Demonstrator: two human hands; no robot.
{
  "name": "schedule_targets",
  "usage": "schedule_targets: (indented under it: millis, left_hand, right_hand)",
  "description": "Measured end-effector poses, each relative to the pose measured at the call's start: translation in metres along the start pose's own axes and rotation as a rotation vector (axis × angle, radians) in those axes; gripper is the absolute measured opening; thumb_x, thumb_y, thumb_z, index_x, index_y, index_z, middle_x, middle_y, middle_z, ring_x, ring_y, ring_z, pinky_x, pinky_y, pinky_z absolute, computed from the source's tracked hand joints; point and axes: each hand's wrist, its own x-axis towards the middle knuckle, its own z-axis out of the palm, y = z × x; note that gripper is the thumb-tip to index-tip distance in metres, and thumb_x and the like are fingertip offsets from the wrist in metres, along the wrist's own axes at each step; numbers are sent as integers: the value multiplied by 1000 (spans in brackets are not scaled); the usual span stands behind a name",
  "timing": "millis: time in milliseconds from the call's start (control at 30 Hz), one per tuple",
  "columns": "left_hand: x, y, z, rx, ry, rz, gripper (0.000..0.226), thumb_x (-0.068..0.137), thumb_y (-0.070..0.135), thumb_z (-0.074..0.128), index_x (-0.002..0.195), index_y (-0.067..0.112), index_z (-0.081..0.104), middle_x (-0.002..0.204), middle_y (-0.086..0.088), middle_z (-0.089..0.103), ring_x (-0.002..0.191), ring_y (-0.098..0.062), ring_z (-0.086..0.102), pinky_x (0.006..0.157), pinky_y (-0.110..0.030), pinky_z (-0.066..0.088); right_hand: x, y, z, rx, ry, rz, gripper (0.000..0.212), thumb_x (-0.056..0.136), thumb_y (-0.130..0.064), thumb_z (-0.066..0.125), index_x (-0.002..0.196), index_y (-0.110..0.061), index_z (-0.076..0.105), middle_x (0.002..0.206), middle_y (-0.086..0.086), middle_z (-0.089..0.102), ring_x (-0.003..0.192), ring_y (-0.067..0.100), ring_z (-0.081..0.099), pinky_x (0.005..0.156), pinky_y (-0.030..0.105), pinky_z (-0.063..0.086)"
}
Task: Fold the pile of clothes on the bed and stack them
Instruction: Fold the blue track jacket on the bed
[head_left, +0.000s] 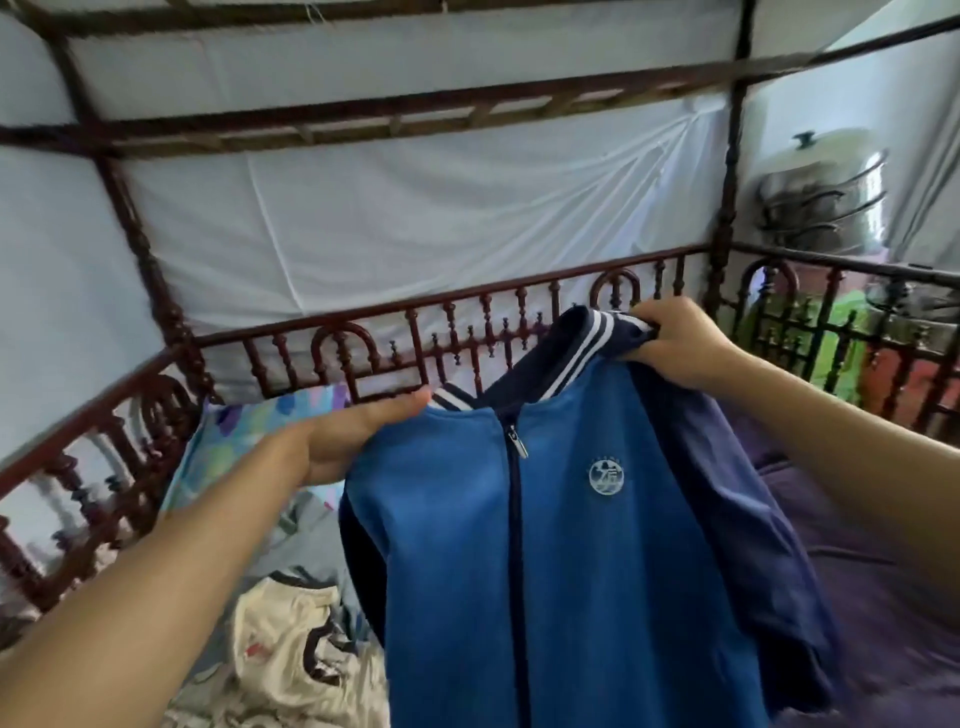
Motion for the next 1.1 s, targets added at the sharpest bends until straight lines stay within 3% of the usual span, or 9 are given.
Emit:
schedule_targets:
  millis: [100, 300, 400, 500, 567, 667, 867, 967, 1100]
  left_hand:
    - [13, -24, 11, 160, 1, -63, 50, 60, 26, 89, 102, 6, 72, 110, -14, 70, 96, -24, 69, 84, -35, 55]
    - [29, -22, 6, 851, 1163, 567, 10, 64, 28, 58, 65, 22, 49, 66, -3, 62, 61, -27, 57, 50, -28, 34]
    - [36, -24, 2, 527, 881, 691, 12, 68, 17, 68, 73, 18, 57, 70, -2, 63, 61, -14, 57, 53, -30, 44]
    - [33, -34, -3, 172, 173, 418, 33, 68, 14, 83, 96, 13, 65, 97, -7, 73, 91, -19, 68, 75, -34, 55]
    - [31, -43, 0, 203, -26, 275, 35, 66, 36, 86, 91, 21, 66, 99, 1, 73, 96, -15, 67, 77, -27, 52]
    - [39, -47, 6, 303, 44, 386, 21, 79, 36, 77, 96, 24, 73, 104, 7, 73, 101, -8, 66, 80, -20, 51]
    - [36, -13, -24, 406, 696, 870, 19, 90, 25, 64, 74, 15, 62, 64, 9, 56, 60, -5, 48, 58, -26, 38]
    - [20, 4, -42, 550, 624, 875, 27, 79, 43, 73, 72, 19, 64, 64, 2, 62, 58, -9, 54, 56, -26, 42]
    - [1, 14, -67, 745, 200, 404, 37, 55, 49, 85, 74, 19, 75, 73, 2, 74, 67, -7, 68, 60, -25, 53]
  right_hand:
    - [-8, -5, 6, 146, -17, -8, 21, 76, -12, 78, 67, -18, 60, 65, -5, 55, 68, 11, 48, 64, 30, 38]
    - [-28, -8, 2, 437, -234, 190, 25, 74, 2, 75, 96, -9, 72, 94, 9, 74, 84, 14, 68, 80, 28, 54]
    - [-39, -9, 3, 359, -345, 246, 23, 70, 0, 79, 88, -13, 74, 88, 4, 76, 80, 13, 71, 72, 23, 56]
    - [-45, -6, 8, 319, -144, 272, 26, 71, 5, 76, 87, -15, 74, 80, 1, 73, 69, 7, 65, 65, 19, 54]
    - [-48, -8, 14, 405, -31, 297, 31, 73, 12, 71, 88, -16, 73, 76, -2, 70, 63, 3, 63, 58, 15, 52]
    - [-50, -19, 20, 354, -96, 266, 31, 75, 14, 68, 80, -16, 69, 73, -3, 68, 67, 6, 63, 61, 18, 51]
    - [-62, -51, 28, 352, -675, 318, 38, 67, -22, 86, 100, -11, 71, 96, 5, 75, 86, 18, 72, 71, 25, 56]
    - [-58, -55, 35, 301, -236, 252, 34, 75, -41, 79, 87, -10, 74, 70, 0, 72, 61, 10, 66, 55, 22, 51]
    - [-47, -48, 19, 13, 199, 81, 17, 85, -28, 71, 91, -13, 76, 71, 3, 67, 67, 10, 54, 64, 31, 44]
